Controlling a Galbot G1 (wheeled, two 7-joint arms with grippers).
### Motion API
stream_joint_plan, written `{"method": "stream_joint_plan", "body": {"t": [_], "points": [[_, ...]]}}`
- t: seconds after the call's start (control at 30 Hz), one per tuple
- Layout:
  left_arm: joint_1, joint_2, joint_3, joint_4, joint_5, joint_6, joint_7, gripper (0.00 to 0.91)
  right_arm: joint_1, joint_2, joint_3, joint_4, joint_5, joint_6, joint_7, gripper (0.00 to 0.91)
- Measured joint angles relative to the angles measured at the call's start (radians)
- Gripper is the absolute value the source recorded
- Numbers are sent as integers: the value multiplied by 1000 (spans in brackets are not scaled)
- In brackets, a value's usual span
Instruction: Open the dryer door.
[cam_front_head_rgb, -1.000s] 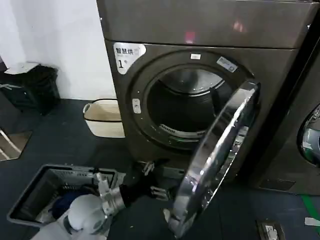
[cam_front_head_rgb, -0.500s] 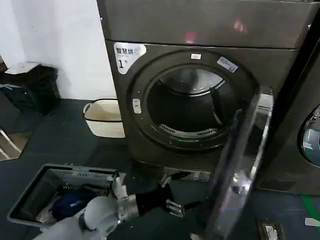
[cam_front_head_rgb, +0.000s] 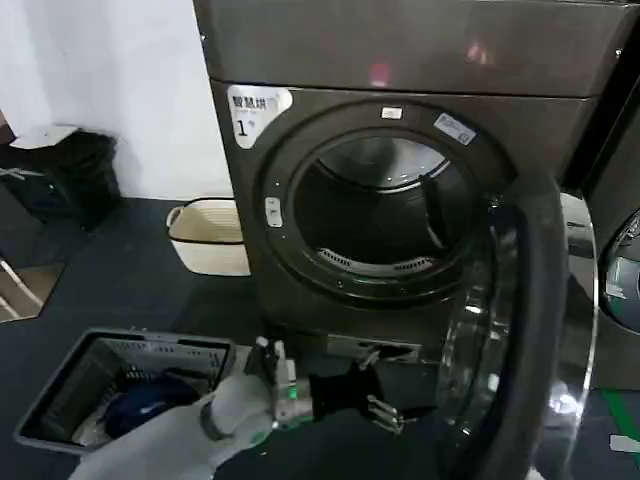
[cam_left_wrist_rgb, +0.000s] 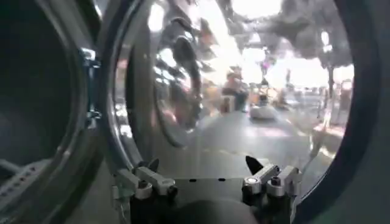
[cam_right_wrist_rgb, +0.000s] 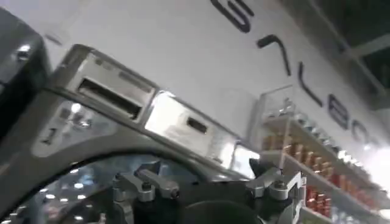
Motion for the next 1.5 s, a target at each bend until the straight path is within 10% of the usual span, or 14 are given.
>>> {"method": "stream_joint_plan", "body": {"t": [1.5], "points": [[-388,-386,335,304,-65,-27,25,907,-123,-24,405,-52,-113,-94,34,907]]}}
